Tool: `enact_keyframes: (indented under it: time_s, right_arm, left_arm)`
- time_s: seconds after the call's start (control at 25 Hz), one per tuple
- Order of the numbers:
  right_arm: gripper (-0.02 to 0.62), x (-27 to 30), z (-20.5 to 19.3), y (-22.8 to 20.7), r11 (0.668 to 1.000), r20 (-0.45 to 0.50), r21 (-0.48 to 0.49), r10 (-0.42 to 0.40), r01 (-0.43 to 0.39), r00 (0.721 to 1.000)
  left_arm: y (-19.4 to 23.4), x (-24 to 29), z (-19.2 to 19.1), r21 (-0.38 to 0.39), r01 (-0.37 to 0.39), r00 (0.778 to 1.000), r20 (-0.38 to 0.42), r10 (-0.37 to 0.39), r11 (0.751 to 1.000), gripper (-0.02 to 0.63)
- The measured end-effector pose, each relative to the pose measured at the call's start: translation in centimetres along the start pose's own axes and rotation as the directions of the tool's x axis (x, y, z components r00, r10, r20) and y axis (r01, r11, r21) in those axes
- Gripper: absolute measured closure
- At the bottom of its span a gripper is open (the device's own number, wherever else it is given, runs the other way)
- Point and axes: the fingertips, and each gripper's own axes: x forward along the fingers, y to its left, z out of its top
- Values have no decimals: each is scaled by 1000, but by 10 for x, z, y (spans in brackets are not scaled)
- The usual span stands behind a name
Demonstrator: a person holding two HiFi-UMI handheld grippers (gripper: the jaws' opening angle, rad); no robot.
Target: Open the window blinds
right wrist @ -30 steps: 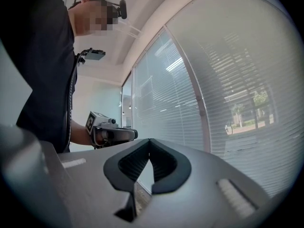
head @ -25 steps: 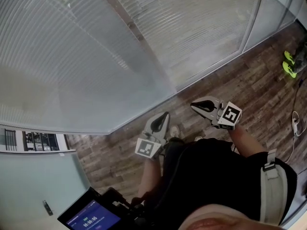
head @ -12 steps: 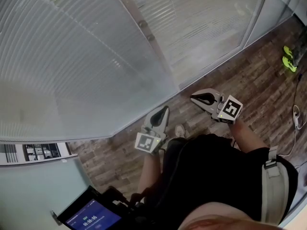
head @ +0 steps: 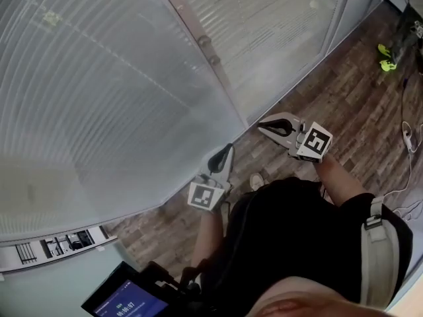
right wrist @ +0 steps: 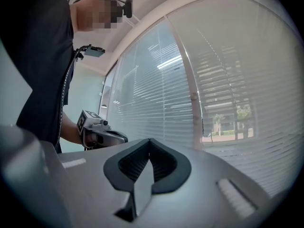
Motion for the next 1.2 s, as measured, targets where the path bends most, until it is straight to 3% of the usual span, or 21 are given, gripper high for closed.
enact_keyframes:
  time_s: [0.24,0.72,1.2]
  right_arm:
    - [589,26,7,0,999,-27,-41,-37,36,999]
    - [589,37,0,11,988,-62,-133,-91,82,994]
    - [589,29,20,-35,967,-83,-168,-205,189,975]
  left_arm:
    - [18,-7,-4,20,69,998,-10,-69,997,603]
    - [38,-20,-3,38,85,996,17,-85,996,603]
    - [35,-4,15,55,106,993,46,-109,993,603]
